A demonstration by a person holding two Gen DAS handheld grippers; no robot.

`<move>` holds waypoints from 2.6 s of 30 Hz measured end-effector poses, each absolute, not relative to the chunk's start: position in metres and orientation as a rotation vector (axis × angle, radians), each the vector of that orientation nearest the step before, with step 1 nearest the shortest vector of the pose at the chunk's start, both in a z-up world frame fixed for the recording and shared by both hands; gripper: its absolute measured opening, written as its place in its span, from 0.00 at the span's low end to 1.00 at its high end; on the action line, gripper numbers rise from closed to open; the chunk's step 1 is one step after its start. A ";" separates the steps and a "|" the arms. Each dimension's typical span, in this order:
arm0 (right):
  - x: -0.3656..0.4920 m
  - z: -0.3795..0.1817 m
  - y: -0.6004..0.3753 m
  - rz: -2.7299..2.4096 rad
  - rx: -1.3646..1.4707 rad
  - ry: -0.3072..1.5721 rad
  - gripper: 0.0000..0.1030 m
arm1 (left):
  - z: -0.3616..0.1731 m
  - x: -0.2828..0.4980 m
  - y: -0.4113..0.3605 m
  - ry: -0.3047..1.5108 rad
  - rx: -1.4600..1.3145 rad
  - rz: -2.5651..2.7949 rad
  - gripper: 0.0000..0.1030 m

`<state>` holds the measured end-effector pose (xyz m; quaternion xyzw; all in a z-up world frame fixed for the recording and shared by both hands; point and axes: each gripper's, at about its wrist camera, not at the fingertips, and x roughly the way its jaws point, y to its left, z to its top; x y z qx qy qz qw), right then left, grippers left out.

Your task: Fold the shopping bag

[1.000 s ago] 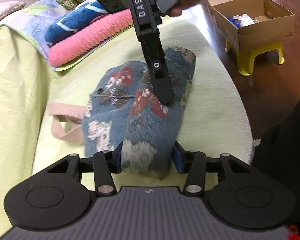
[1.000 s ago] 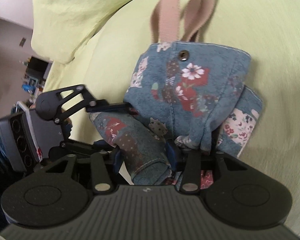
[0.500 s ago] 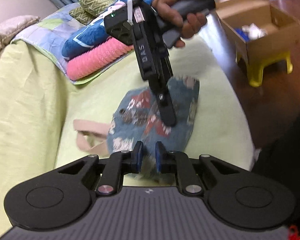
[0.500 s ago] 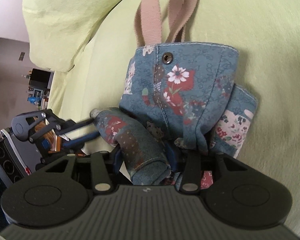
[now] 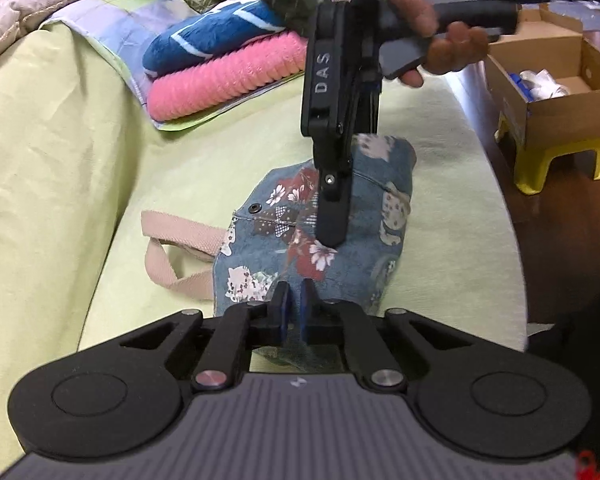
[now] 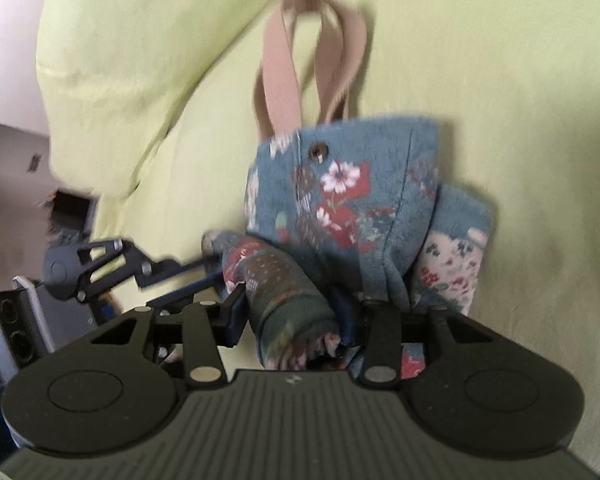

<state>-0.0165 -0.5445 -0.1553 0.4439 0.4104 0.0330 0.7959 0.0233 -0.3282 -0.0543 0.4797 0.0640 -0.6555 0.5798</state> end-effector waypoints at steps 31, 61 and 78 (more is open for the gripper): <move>-0.066 -0.138 -0.412 -0.382 -0.052 0.580 0.09 | -0.060 0.028 -0.344 0.261 0.900 -1.360 0.00; -0.071 -0.144 -0.424 -0.364 0.056 0.542 0.09 | -0.058 0.038 -0.334 0.332 0.789 -1.295 0.00; -0.066 -0.141 -0.434 -0.354 0.117 0.572 0.09 | -0.060 0.033 -0.337 0.336 0.766 -1.255 0.00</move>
